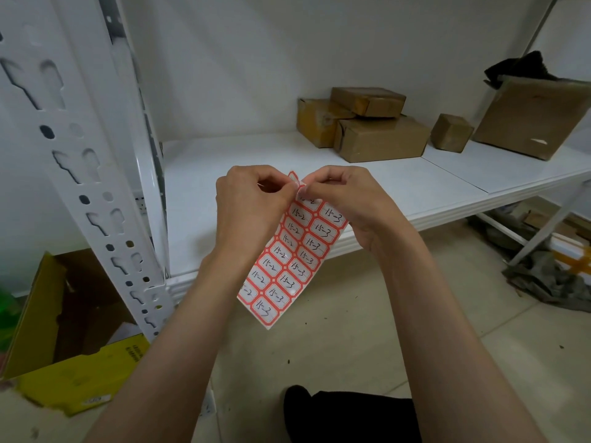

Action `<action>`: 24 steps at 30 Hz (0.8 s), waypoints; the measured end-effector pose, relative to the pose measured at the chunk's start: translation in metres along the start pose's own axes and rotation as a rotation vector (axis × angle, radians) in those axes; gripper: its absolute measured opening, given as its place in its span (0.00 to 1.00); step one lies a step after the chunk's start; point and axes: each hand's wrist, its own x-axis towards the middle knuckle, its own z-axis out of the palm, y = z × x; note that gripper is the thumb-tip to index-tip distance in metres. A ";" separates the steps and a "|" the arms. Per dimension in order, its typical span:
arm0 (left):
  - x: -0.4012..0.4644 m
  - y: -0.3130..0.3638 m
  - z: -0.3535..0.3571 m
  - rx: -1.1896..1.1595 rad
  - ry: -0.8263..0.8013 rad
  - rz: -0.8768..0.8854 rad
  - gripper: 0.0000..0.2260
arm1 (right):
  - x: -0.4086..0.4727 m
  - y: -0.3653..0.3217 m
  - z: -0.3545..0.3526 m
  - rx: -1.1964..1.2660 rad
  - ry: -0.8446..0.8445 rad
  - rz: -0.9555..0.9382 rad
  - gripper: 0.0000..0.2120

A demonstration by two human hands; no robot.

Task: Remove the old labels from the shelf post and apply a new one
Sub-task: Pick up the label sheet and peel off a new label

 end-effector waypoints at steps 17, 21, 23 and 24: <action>0.005 -0.003 0.003 -0.026 -0.039 -0.043 0.01 | -0.001 0.001 -0.005 -0.172 0.024 0.024 0.06; 0.006 -0.002 -0.003 0.007 -0.086 -0.032 0.01 | 0.002 0.004 -0.010 -0.227 0.049 0.071 0.07; 0.006 0.000 -0.005 0.011 -0.091 -0.024 0.02 | 0.002 0.006 -0.010 -0.230 0.054 0.055 0.08; 0.007 0.000 -0.006 0.007 -0.092 -0.024 0.01 | 0.002 0.006 -0.010 -0.241 0.054 0.049 0.08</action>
